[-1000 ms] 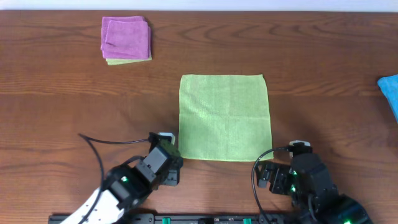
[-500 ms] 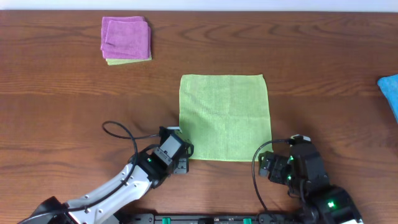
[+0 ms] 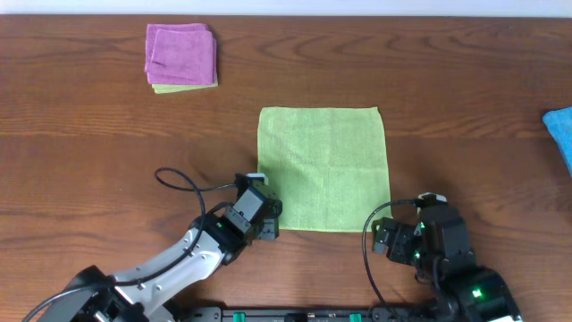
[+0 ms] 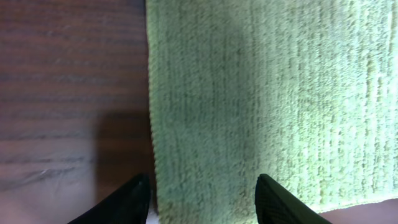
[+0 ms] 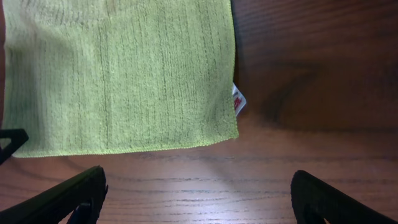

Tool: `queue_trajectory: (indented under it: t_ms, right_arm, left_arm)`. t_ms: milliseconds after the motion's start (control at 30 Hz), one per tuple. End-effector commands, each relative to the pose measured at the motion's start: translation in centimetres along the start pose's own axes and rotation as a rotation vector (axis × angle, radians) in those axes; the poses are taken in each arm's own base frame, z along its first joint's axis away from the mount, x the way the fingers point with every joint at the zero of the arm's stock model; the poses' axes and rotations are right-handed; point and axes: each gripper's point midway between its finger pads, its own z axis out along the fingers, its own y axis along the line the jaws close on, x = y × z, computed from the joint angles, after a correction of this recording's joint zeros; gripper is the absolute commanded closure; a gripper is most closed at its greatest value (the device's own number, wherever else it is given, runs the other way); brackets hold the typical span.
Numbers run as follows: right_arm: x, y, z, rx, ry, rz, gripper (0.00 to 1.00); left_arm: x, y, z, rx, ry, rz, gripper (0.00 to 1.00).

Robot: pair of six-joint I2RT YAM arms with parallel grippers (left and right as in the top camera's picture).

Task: Fold the cloth
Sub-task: 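Move both grippers to the green cloth's bottom corners and pinch them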

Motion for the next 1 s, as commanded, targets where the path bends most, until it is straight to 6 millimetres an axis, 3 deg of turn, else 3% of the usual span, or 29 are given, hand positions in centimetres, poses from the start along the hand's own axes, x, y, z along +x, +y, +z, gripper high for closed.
queue_trajectory:
  t_ms: [0,133,233,467,600,733,967]
  right_arm:
    - [-0.3,0.0,-0.2,-0.003,-0.010,-0.009,0.05]
    - [-0.3,0.0,-0.2,-0.002,-0.010,-0.009,0.05]
    - [-0.4,-0.3,-0.2,0.014,-0.017,-0.008,0.14]
    - [-0.1,-2.3,0.7,0.105,-0.035,-0.008,0.13]
    - [1.3,-3.1,1.8,0.122,-0.005,0.074,0.28]
    - [0.8,-3.2,1.8,0.130,-0.035,0.179,0.40]
    - [-0.1,-2.9,3.4,0.091,-0.099,0.238,0.37]
  left_arm:
    - [1.0,0.3,0.8,-0.001,0.044,0.007,0.44]
    - [0.6,-0.4,0.9,0.029,0.032,-0.028,0.44]
    - [0.6,-0.6,0.9,0.038,0.035,-0.040,0.44]
    - [0.5,-0.9,0.8,0.055,0.036,-0.064,0.45]
    - [0.7,-0.9,0.8,0.052,0.041,-0.071,0.46]
    - [0.8,-0.7,0.8,0.047,0.046,-0.074,0.46]
    - [0.8,-0.7,0.8,0.047,0.045,-0.082,0.46]
